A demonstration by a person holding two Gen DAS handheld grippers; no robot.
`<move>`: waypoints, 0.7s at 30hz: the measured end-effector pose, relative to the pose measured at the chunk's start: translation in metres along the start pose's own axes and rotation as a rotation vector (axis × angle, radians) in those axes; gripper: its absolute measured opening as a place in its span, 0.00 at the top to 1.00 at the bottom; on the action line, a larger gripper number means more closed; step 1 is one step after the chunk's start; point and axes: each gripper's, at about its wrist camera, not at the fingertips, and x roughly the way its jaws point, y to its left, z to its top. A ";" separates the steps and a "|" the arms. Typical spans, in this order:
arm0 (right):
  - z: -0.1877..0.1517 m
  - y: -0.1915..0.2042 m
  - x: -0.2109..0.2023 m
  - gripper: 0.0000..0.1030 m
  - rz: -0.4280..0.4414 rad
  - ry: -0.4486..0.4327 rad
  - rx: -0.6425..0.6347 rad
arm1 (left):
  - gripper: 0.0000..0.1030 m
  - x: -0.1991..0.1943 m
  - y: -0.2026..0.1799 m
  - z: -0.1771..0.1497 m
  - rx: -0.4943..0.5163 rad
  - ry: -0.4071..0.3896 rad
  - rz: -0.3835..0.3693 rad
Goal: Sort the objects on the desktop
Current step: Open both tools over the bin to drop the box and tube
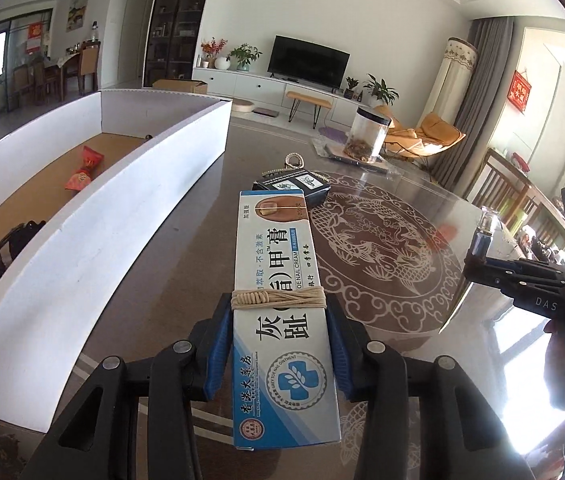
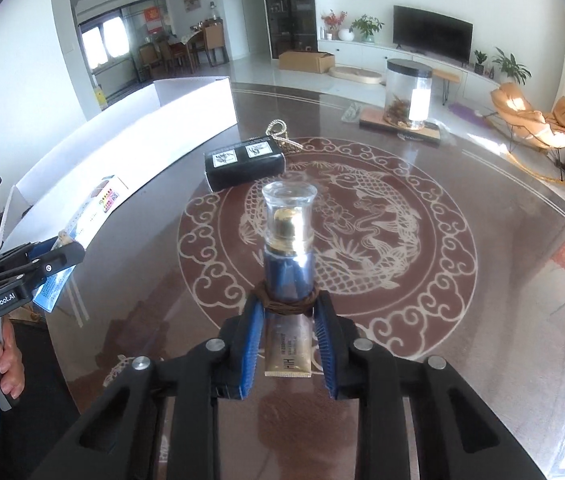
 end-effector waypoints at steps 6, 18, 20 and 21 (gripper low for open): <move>0.052 0.062 -0.011 0.74 0.122 -0.109 -0.058 | 0.58 -0.066 0.057 0.033 -0.072 -0.111 0.062; 0.157 0.256 0.024 0.74 0.495 -0.145 -0.150 | 0.58 -0.057 0.210 0.072 -0.126 0.014 0.279; 0.166 0.285 0.050 0.74 0.515 -0.089 -0.165 | 0.58 -0.044 0.228 0.073 -0.136 0.058 0.297; 0.169 0.300 0.066 0.74 0.515 -0.055 -0.171 | 0.58 -0.037 0.234 0.074 -0.140 0.080 0.304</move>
